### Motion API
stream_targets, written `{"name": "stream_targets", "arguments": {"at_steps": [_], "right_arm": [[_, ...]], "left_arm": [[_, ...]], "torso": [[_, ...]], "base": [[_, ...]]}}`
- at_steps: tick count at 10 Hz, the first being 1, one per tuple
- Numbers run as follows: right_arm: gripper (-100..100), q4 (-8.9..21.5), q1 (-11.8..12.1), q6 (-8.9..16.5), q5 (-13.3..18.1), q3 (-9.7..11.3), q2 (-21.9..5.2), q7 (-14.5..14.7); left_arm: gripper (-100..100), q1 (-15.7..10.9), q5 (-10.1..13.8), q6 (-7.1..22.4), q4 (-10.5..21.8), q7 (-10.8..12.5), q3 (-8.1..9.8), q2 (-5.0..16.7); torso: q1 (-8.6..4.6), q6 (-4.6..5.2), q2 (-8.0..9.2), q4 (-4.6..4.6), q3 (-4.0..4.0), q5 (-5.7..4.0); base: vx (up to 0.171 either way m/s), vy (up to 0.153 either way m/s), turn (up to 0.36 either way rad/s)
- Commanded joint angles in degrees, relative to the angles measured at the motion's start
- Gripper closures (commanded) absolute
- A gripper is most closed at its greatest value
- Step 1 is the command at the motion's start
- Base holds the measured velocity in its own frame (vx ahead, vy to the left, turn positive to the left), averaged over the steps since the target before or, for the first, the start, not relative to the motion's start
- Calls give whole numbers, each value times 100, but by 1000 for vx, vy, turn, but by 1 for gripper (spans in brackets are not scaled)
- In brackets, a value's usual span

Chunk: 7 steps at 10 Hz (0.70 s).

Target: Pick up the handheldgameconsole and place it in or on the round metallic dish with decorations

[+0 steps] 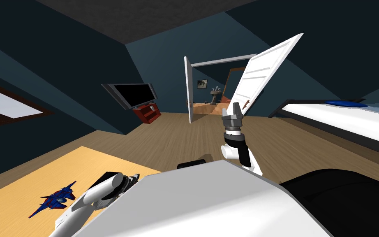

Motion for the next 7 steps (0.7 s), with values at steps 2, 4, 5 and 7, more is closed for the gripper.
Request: {"name": "stream_targets", "arguments": {"at_steps": [2, 4, 5, 7], "right_arm": [[0, 0, 1, 0, 0, 0, 0, 0], [0, -1, 1, -1, 0, 1, 1, 0], [0, -1, 1, -1, 0, 0, 0, 0], [0, -1, 2, -1, 0, -1, 0, 0]], "left_arm": [[100, 307, -247, -377, 93, 80, -2, 56], [100, 544, -465, -740, 274, 140, -31, 103], [100, 680, -594, -906, 382, 181, -52, 131], [100, 825, -735, -1195, 500, 229, -77, 162]], "torso": [[-16, 3, -31, -6, -18, -2], [-10, 10, -68, -13, -40, 8], [12, 12, -68, -12, -40, 12], [41, 8, -89, -17, -52, 16]], "base": [[226, -62, 59], [212, -66, 71], [217, -41, 58], [203, -7, 62]]}}
